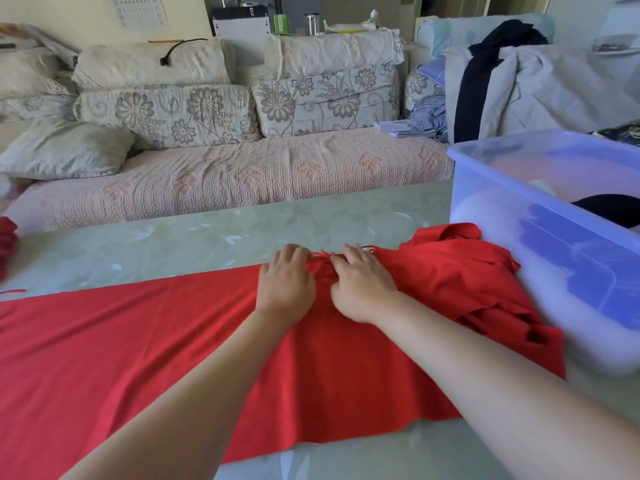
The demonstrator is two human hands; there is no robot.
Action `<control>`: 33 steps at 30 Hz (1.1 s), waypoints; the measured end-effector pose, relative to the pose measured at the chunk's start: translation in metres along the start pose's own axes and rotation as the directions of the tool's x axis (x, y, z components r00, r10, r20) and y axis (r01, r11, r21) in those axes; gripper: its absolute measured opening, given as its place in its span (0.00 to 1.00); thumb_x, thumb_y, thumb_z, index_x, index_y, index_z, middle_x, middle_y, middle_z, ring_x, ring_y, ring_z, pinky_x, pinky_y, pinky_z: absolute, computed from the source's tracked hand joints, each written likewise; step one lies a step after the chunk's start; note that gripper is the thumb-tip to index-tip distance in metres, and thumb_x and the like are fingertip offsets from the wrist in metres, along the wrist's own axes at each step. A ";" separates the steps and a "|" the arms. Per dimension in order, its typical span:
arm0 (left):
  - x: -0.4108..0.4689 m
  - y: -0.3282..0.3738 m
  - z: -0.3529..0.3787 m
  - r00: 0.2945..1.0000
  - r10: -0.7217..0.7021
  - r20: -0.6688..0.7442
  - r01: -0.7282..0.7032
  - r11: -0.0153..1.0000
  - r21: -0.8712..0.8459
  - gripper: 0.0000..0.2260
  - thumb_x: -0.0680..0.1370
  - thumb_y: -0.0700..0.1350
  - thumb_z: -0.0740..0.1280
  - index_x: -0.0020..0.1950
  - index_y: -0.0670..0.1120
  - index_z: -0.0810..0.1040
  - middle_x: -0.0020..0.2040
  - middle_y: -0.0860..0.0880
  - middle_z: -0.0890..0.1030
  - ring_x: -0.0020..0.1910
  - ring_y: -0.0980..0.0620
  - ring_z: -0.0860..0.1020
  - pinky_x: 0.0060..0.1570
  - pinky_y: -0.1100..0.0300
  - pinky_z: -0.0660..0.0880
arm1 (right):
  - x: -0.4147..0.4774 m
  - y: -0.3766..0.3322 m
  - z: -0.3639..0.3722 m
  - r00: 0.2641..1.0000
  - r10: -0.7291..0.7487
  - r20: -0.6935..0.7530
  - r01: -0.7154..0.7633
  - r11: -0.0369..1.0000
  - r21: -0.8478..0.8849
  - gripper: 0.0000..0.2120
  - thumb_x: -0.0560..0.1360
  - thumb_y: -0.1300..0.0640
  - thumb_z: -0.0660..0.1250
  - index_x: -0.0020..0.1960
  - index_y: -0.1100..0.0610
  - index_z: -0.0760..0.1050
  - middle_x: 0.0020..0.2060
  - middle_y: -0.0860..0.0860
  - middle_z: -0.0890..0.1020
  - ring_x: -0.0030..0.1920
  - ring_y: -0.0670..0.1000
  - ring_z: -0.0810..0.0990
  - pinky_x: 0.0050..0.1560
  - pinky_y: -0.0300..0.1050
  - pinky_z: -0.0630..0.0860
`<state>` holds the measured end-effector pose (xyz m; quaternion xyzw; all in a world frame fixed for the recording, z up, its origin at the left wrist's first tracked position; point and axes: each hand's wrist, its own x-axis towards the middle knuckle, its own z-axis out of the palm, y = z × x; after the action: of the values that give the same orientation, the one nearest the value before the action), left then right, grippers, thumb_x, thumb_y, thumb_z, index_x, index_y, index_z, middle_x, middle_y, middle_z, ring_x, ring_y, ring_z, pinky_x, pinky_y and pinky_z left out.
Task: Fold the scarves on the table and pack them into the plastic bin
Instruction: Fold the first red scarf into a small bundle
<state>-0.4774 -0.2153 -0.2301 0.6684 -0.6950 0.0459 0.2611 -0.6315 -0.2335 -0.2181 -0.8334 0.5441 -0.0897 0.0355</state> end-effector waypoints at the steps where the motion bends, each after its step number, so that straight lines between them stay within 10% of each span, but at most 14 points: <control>1: -0.003 -0.008 -0.003 0.998 -0.065 -0.005 0.065 0.992 0.111 0.18 0.74 0.50 0.56 0.62 0.50 0.74 0.62 0.49 0.75 0.61 0.44 0.73 0.58 0.49 0.68 | -0.003 -0.006 0.006 0.999 0.026 0.030 -0.027 0.999 0.037 0.29 0.80 0.48 0.55 0.79 0.54 0.59 0.79 0.59 0.55 0.80 0.57 0.51 0.78 0.54 0.50; 8: -0.018 -0.058 -0.016 0.865 -0.098 0.491 0.007 0.983 0.185 0.34 0.77 0.70 0.49 0.80 0.59 0.46 0.81 0.53 0.43 0.79 0.51 0.40 0.76 0.42 0.39 | -0.013 0.033 0.012 0.985 -0.035 0.167 0.046 0.997 -0.061 0.32 0.79 0.31 0.48 0.80 0.39 0.46 0.81 0.52 0.43 0.80 0.51 0.42 0.79 0.51 0.42; 15: -0.053 -0.043 -0.033 0.978 0.058 0.201 -0.100 0.974 0.205 0.31 0.72 0.65 0.47 0.70 0.55 0.71 0.71 0.52 0.70 0.72 0.49 0.66 0.72 0.47 0.58 | -0.009 0.020 0.005 0.992 -0.024 0.127 0.051 0.975 -0.216 0.33 0.80 0.38 0.50 0.81 0.46 0.49 0.81 0.56 0.48 0.80 0.55 0.44 0.79 0.54 0.43; 20: -0.088 -0.033 -0.042 0.900 0.034 0.435 -0.081 0.993 0.090 0.36 0.78 0.67 0.53 0.81 0.51 0.49 0.81 0.52 0.48 0.79 0.54 0.44 0.77 0.48 0.42 | -0.025 -0.046 0.009 0.987 -0.155 0.048 0.157 0.987 -0.031 0.32 0.78 0.46 0.48 0.81 0.51 0.50 0.81 0.55 0.51 0.80 0.54 0.47 0.79 0.52 0.46; 33: -0.149 -0.176 -0.145 0.890 -0.245 0.385 0.194 0.967 0.168 0.29 0.81 0.61 0.57 0.80 0.54 0.54 0.80 0.53 0.54 0.79 0.50 0.51 0.76 0.51 0.52 | -0.043 -0.133 0.006 0.956 -0.161 0.244 0.182 0.981 -0.067 0.31 0.83 0.39 0.48 0.82 0.48 0.46 0.81 0.54 0.45 0.81 0.53 0.44 0.79 0.57 0.46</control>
<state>-0.2706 -0.0381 -0.2186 0.7527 -0.6494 -0.0793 0.0736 -0.5273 -0.1401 -0.2074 -0.8829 0.4651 0.0321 0.0556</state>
